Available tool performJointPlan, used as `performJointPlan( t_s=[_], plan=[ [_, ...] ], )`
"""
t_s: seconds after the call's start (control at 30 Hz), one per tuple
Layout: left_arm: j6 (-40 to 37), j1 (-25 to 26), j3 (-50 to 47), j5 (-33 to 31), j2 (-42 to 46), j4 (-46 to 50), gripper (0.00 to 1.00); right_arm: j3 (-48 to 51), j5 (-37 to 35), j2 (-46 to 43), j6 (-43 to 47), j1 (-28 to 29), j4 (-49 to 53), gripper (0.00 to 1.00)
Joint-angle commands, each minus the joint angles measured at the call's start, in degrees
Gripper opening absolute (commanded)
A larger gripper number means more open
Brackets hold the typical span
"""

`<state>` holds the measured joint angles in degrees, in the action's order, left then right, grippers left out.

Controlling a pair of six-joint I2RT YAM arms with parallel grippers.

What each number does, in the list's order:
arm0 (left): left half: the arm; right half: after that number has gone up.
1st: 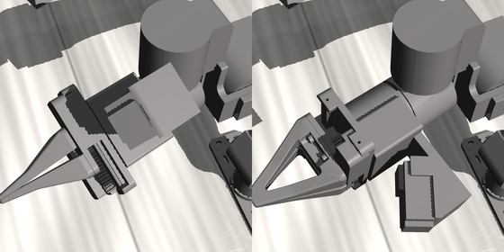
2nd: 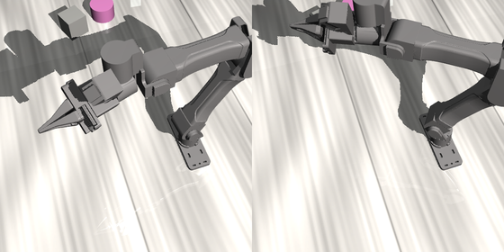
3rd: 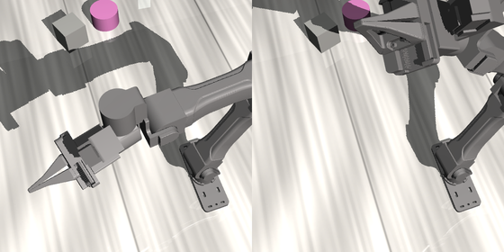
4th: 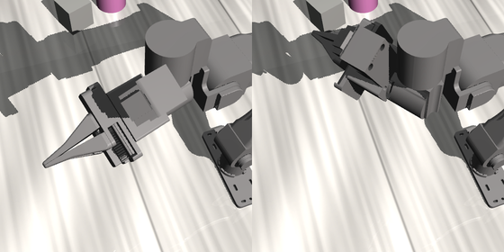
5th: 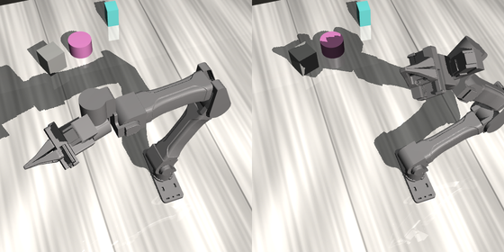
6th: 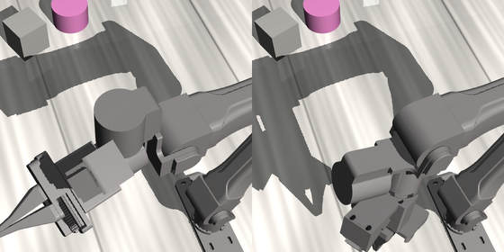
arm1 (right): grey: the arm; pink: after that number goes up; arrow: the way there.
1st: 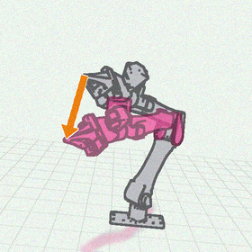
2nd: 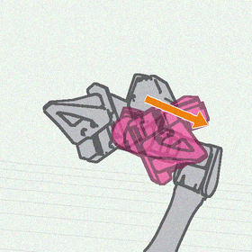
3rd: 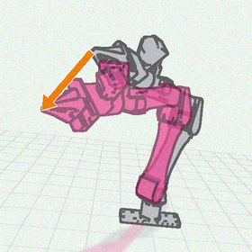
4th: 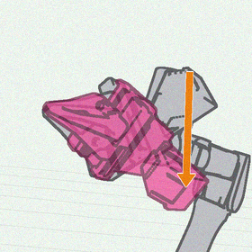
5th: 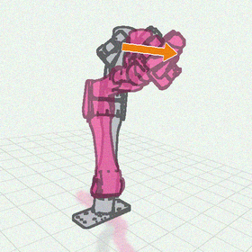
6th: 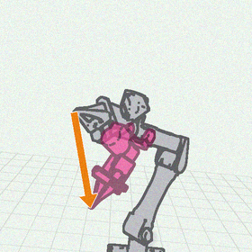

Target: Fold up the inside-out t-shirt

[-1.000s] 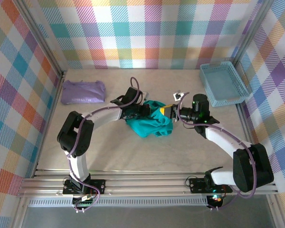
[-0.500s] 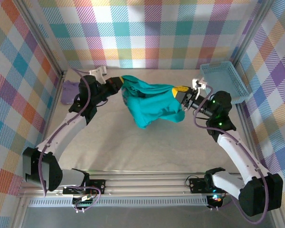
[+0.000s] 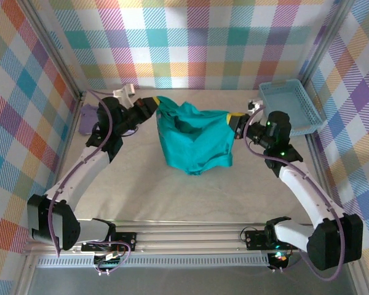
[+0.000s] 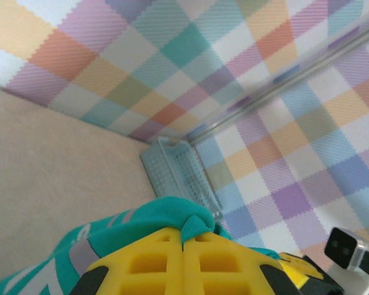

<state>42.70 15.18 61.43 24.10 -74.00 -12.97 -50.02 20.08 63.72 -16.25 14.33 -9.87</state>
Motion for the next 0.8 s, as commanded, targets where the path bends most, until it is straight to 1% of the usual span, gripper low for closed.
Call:
performJointPlan(
  t_s=[0.0, 0.03, 0.07, 0.13, 0.17, 0.23, 0.3, 0.4, 0.43, 0.47, 0.5, 0.53, 0.6, 0.63, 0.67, 0.73, 0.77],
  plan=[
    [0.9, -3.3, 1.2, -4.3, 5.7, 0.3, 0.0, -2.1, -7.4, -4.8, -1.5, 0.1, 1.9, 0.0],
    [0.7, -3.6, 0.5, -5.3, 6.6, 0.9, 0.0, -1.3, -6.0, -6.0, -1.0, 0.1, 0.4, 0.0],
    [0.3, -3.7, -0.2, -6.7, 7.4, 1.9, 0.0, 0.3, -2.4, -6.9, 0.0, 0.1, -2.3, 0.0],
    [-0.7, -3.6, -1.4, -7.0, 7.9, 3.4, 0.0, 3.7, 7.5, -8.0, 1.6, 0.2, -7.8, 0.0],
    [-1.2, -3.6, -2.3, -6.6, 7.8, 3.6, 0.0, 5.1, 11.9, -7.9, 2.0, 0.4, -8.7, 0.0],
    [-1.7, -3.4, -4.4, -5.4, 7.4, 3.4, 0.0, 6.9, 17.7, -7.4, 4.2, 2.0, -6.5, 0.0],
    [-2.6, -3.1, -6.7, -3.2, 7.0, 2.3, 0.0, 8.9, 21.7, -6.3, 7.4, 5.7, -3.2, 0.0],
    [-6.1, -1.9, -8.3, 0.6, 6.2, 2.4, 0.0, 10.0, 22.8, -3.0, 13.6, 14.4, 5.3, 0.0],
    [-7.3, -1.5, -8.7, 1.3, 6.0, 2.9, 0.0, 10.0, 22.8, -1.3, 15.2, 17.3, 8.0, 0.03],
    [-8.6, -1.2, -9.4, 2.0, 6.0, 2.9, 0.0, 9.7, 23.0, 1.7, 16.2, 20.1, 10.5, 0.08],
    [-9.7, -0.9, -10.2, 2.7, 6.0, 2.5, 0.0, 9.1, 23.5, 4.2, 17.1, 22.4, 12.9, 0.16],
    [-10.3, -0.8, -11.1, 3.2, 6.2, 2.1, 0.0, 8.2, 23.8, 6.5, 17.7, 24.2, 14.8, 0.22],
    [-11.3, -0.7, -13.0, 4.4, 6.7, 0.5, 0.0, 6.4, 23.5, 9.8, 18.4, 26.0, 17.3, 0.33],
    [-11.7, -0.7, -13.6, 4.6, 7.2, 0.3, 0.0, 6.2, 22.9, 9.9, 18.3, 26.0, 16.8, 0.38],
    [-12.3, -0.7, -14.5, 4.9, 7.8, -0.1, 0.0, 6.1, 21.4, 9.0, 18.3, 25.9, 15.6, 0.46],
    [-12.6, -0.7, -16.2, 5.3, 9.6, -0.9, 0.0, 6.6, 14.9, 6.6, 17.0, 25.7, 11.3, 0.54],
    [-12.7, -0.6, -17.1, 5.4, 10.5, -1.4, 0.0, 6.6, 9.5, 6.0, 15.7, 25.4, 9.1, 0.56]
  ],
)
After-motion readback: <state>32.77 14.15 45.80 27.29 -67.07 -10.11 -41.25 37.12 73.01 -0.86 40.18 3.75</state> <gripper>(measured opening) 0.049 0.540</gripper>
